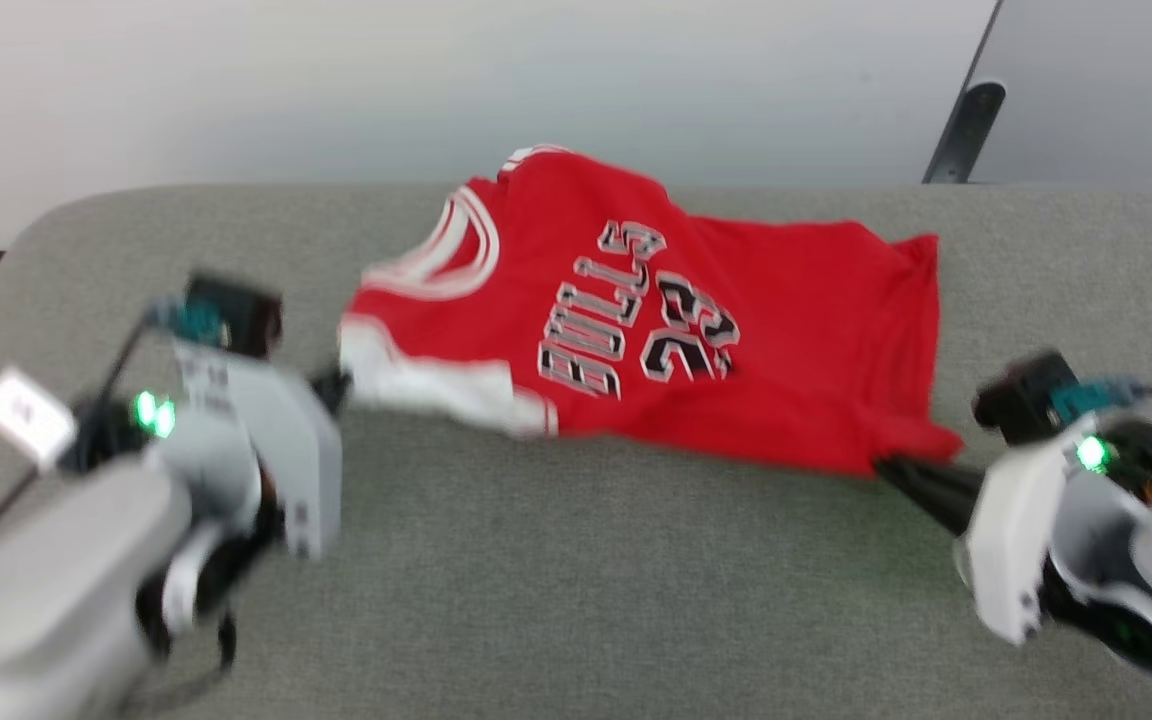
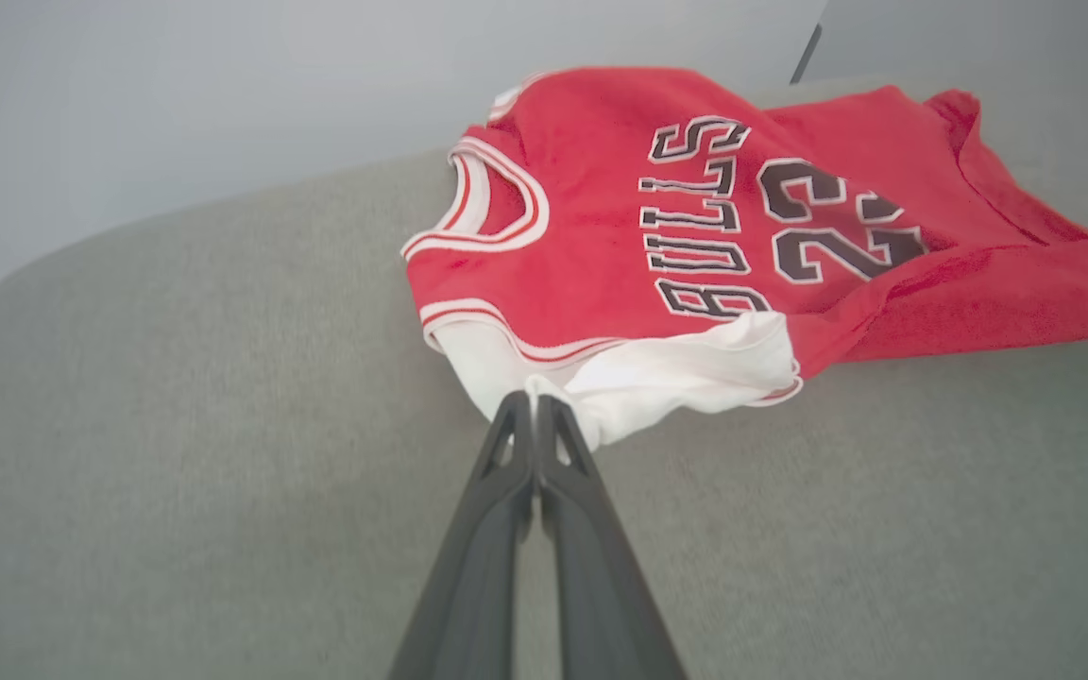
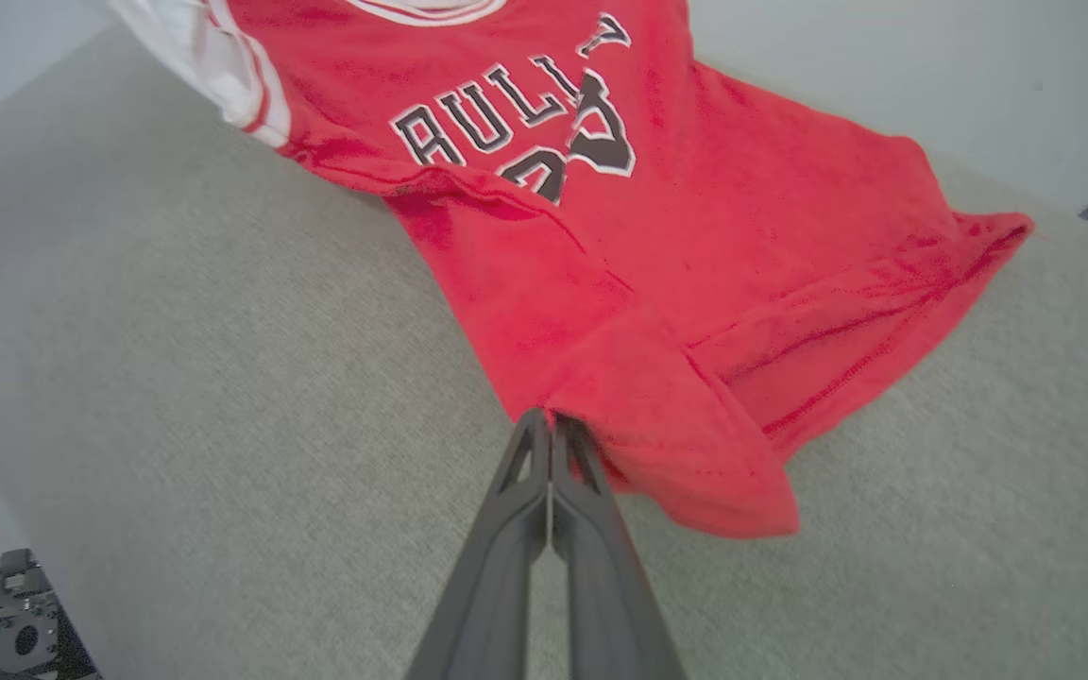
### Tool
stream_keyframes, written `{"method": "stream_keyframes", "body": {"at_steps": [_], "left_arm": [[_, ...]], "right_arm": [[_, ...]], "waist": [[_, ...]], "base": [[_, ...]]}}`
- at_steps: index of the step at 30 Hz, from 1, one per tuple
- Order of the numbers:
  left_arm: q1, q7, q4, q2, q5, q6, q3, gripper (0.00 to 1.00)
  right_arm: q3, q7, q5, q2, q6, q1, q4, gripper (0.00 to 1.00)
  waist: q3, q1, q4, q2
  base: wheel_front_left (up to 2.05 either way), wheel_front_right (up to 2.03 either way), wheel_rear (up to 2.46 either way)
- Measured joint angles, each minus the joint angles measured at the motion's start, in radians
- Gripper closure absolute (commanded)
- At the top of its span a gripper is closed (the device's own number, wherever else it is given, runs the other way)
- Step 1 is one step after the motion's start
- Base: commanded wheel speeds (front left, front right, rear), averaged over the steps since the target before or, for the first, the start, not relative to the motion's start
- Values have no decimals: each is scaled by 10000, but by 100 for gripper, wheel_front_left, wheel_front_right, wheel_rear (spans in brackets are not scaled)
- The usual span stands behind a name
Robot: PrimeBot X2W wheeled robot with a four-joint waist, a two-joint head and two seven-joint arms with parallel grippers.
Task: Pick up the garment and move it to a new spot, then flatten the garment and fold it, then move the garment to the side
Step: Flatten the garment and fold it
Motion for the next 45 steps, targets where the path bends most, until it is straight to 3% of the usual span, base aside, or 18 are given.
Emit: {"method": "stream_keyframes", "body": {"at_steps": [4,8,19,25,30,35,45], "left_arm": [[1381,286,-2080,851,-451,1244,-46,100],[2445,491,-3728,1480,-842,2173,-174,100],[4406,1252,-6621,2523,-1994,4307,-522,100],[4859,1220,-7624,2938,-1988,4955,-589,100],[3828,1390,-7668,3480,-1131,4842,-357,100],[2252,2107,-6888,3503,-268,3971,-257,100],[-247,2798,-3252,1444,489,1572,-443,100]], "right_arm": [[-207,374,270,-796,-2,1069,-980,100],[-671,635,477,-1457,-4,1960,-1699,100],[-2253,1593,978,-2406,-4,4626,-3049,100],[-3582,1837,869,-2330,-2,5546,-3358,100],[-4715,2355,176,-1764,-4,5525,-3356,100],[-5398,3177,-723,-991,-2,4790,-3329,100],[-5193,4374,-1996,510,-4,2637,-2259,100]], "waist": [[-133,0,119,0],[-164,0,220,0],[-75,0,255,0],[76,0,124,0],[211,0,8,0],[362,0,-123,0],[756,0,-369,0]], "base": [[0,0,0],[0,0,0],[0,0,0],[0,0,0],[0,0,0],[0,0,0],[0,0,0]]}}
